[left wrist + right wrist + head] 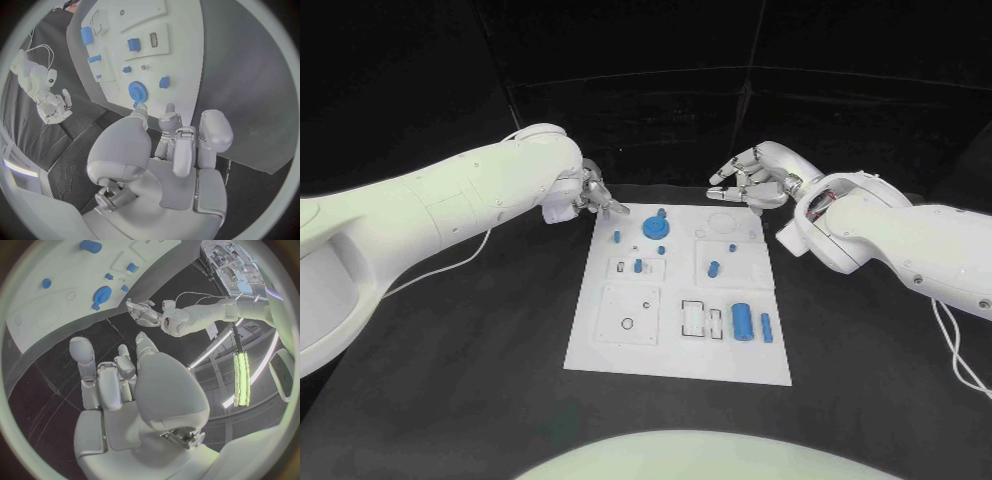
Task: Assemble the parts on the task board
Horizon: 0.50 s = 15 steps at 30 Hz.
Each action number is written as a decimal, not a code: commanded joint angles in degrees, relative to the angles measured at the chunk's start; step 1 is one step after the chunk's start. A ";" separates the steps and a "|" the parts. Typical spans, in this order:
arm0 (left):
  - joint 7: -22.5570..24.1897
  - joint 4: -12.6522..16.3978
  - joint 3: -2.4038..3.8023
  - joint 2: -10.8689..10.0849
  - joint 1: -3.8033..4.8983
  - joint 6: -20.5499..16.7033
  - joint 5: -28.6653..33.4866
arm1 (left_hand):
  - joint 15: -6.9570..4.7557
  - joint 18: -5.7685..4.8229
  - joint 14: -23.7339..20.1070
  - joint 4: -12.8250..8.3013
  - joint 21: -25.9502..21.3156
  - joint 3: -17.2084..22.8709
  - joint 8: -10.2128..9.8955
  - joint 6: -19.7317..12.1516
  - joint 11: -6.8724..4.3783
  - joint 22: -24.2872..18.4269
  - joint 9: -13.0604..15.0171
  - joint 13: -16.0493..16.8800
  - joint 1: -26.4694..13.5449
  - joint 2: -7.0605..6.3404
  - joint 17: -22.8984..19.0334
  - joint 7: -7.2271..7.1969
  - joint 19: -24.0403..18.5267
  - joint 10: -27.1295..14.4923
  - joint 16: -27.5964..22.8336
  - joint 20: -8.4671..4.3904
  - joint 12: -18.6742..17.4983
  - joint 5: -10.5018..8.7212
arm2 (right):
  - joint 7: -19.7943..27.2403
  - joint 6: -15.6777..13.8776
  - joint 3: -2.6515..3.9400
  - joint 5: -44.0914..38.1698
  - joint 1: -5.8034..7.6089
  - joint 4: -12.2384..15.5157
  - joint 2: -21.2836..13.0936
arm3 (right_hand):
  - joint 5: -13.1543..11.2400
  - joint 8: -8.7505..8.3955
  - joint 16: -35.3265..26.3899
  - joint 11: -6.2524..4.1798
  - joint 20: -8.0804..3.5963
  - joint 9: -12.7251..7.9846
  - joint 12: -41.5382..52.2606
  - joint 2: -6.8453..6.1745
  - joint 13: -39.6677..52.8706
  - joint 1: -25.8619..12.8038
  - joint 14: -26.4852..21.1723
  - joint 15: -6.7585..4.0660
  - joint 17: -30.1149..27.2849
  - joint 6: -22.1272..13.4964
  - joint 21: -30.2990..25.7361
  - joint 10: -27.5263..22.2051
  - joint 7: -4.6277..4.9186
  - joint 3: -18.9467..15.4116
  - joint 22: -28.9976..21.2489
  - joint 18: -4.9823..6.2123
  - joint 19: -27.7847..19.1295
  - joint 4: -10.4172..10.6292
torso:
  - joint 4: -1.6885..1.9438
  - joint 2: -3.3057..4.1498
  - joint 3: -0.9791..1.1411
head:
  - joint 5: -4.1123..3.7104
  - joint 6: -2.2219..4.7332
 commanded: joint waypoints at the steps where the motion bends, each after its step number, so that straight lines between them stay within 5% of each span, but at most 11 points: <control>1: 1.51 -1.34 -0.04 0.66 -0.10 0.83 -0.50 | 0.44 0.54 5.83 -0.17 -0.25 -0.49 -0.54 0.70 0.03 -0.07 -0.74 -0.14 0.95 0.22 15.10 0.01 -0.11 -0.38 0.18 0.35 -0.23 -0.22 | 0.57 -0.61 0.03 0.17 0.08 0.04 0.07 | 0.45 0.23 0.05 -0.16 -0.20 -0.05 0.24 0.20 -0.12 0.14 0.36 0.17 0.04 -0.48 0.01 -0.12 -0.14 -0.25 0.03 0.94 0.38 0.28 | -0.07 -0.03 -0.04 | 0.29 0.08; 6: 2.92 -2.73 -0.12 1.48 -0.39 1.51 -0.51 | 0.61 0.50 5.83 -0.65 -0.17 -1.54 -3.06 0.89 0.26 0.22 -2.97 -1.27 2.50 0.88 15.10 0.30 0.01 -0.83 0.18 0.52 -0.94 -0.24 | 0.47 -0.62 0.03 0.01 0.07 0.02 0.07 | 0.58 0.25 0.03 -0.16 -0.21 -0.06 0.21 0.21 -0.20 0.22 0.35 0.17 0.00 -0.56 0.00 -0.20 -0.12 -0.28 0.00 0.94 0.38 0.29 | 0.01 -0.05 0.03 | 0.20 -0.02; 15: 3.86 -4.01 -0.24 2.38 -0.78 3.47 -0.51 | 0.66 0.41 5.83 -0.84 0.12 -3.02 -4.76 2.78 0.24 0.80 -4.73 -0.96 3.41 1.36 15.10 0.26 0.30 -0.29 0.18 0.62 -0.56 -0.22 | 0.49 -0.57 0.03 -0.08 0.06 -0.11 0.33 | 0.58 0.25 0.03 -0.16 -0.21 -0.06 0.21 0.21 -0.20 0.22 0.35 0.17 0.00 -0.56 0.00 -0.20 -0.12 -0.28 0.00 0.94 0.38 0.29 | -0.01 -0.03 0.00 | 0.29 -0.13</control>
